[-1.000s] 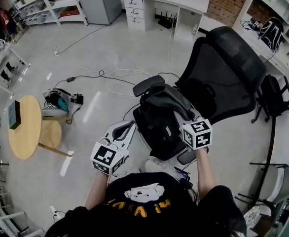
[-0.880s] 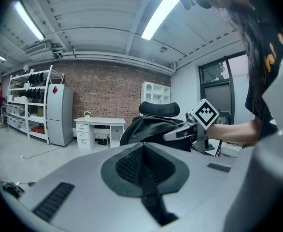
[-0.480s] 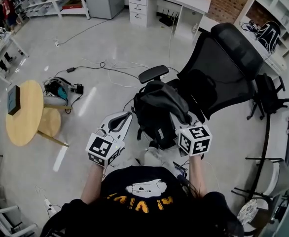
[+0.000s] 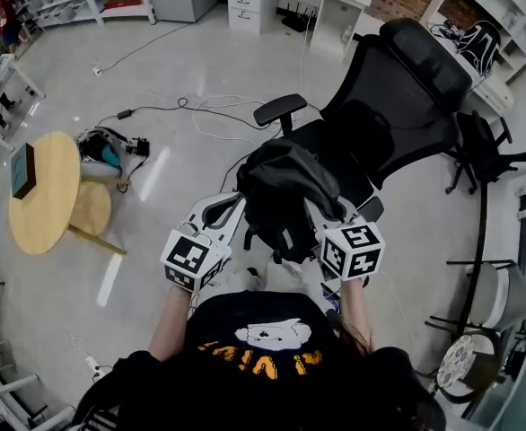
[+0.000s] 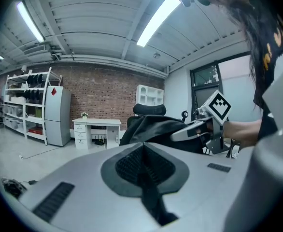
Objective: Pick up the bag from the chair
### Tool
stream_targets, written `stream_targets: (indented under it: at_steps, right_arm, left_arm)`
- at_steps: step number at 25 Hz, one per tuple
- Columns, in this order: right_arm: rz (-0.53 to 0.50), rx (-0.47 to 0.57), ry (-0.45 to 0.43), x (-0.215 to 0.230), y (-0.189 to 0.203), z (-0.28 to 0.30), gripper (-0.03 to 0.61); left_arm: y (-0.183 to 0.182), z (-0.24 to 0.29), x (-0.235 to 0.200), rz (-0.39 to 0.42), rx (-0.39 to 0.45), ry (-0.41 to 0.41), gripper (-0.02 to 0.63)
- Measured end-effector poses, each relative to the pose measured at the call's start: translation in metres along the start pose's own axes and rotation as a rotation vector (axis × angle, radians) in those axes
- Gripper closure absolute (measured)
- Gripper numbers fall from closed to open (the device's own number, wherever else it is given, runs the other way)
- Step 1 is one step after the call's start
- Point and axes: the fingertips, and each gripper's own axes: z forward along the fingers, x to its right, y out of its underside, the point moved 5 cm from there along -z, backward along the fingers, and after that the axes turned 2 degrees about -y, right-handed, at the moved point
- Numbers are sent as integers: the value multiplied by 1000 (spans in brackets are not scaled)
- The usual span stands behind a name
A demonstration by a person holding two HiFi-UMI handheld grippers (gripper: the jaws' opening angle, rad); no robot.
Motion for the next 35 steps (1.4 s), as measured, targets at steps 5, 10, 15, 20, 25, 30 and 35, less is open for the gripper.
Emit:
stream_targets:
  at_steps: [5,10,15,20,25,30,35]
  right_arm:
    - [-5,-25,8,-12,10,-14,523]
    - [-19,-49,5,-11,21,-25,523]
    - [-20,-69,-14,-12,29,-32,523]
    - [-32,-70,-44,-13,33,-45,523]
    - [-49,-63,-82,-10,39,-63,523]
    - [-77,-66,-114,-8,50,-80,523]
    - [-103,-70,-139,-11,58,-93,523]
  left_arm:
    - [1,-6,14,-3,9,30,604]
    - [12,-4,27,-22,-4,26,604]
    - [18,-11,36,-34,-25,12,604]
    - [16,-19,49,-29,-39,-11,604]
    - [13,-27,76,-23,-38,-44,604]
    - [18,-39,106,-27,-40,-76,604]
    - [21,-52,128,-23,-37,-101,604]
